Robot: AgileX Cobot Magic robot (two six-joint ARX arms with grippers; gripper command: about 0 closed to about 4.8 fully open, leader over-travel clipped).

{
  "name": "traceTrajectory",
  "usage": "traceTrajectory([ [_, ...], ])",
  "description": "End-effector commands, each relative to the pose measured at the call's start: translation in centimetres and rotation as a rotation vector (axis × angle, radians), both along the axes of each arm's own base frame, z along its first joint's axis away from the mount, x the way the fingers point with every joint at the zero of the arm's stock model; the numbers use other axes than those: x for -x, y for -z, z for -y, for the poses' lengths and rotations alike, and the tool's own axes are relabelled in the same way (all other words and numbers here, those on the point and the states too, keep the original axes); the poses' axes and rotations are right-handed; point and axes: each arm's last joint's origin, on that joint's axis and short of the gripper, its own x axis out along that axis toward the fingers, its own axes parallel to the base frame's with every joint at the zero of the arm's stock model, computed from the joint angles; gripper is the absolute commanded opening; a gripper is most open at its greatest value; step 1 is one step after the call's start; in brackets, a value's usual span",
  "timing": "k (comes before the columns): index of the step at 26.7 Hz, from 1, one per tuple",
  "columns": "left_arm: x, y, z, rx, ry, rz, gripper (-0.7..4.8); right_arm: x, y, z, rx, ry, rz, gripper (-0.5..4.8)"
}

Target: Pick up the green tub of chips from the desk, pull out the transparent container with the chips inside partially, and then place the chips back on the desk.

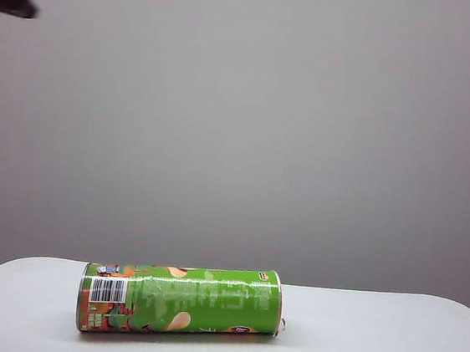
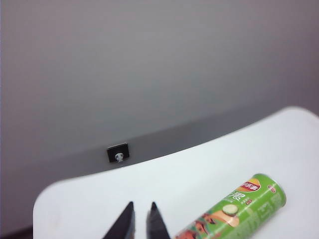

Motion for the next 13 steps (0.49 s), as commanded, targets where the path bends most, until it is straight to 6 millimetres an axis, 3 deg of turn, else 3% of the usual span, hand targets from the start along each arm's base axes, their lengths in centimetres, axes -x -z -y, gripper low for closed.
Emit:
traceTrajectory([
  [1,-2.6,-1.5,0.8,-0.113,0.123,-0.015,0.80,-1.9,-1.5,-0.5,-0.010,-0.082,-0.024,-0.01],
  [7,-7.7,-2.1,2.4,-0.330,0.294,-0.108,1.35,-5.8,-3.2,-1.2,-0.040,-0.230,-0.121,-0.01],
  [8,-8.9,-1.8,3.1,-0.407,0.346,-0.150,1.56,-6.9,-3.5,-1.4,-0.058,-0.290,-0.150,-0.01],
  [9,-10.3,-1.2,4.1,-0.461,0.392,-0.198,2.11,-7.8,-3.7,-1.5,-0.065,-0.314,-0.172,-0.01],
  [12,-12.9,0.2,5.9,-0.480,0.456,-0.296,2.82,-9.9,-3.7,-1.8,-0.051,-0.336,-0.209,-0.01],
  [13,-13.5,0.7,6.6,-0.486,0.482,-0.331,2.83,-10.4,-3.6,-1.8,-0.036,-0.337,-0.222,-0.01],
])
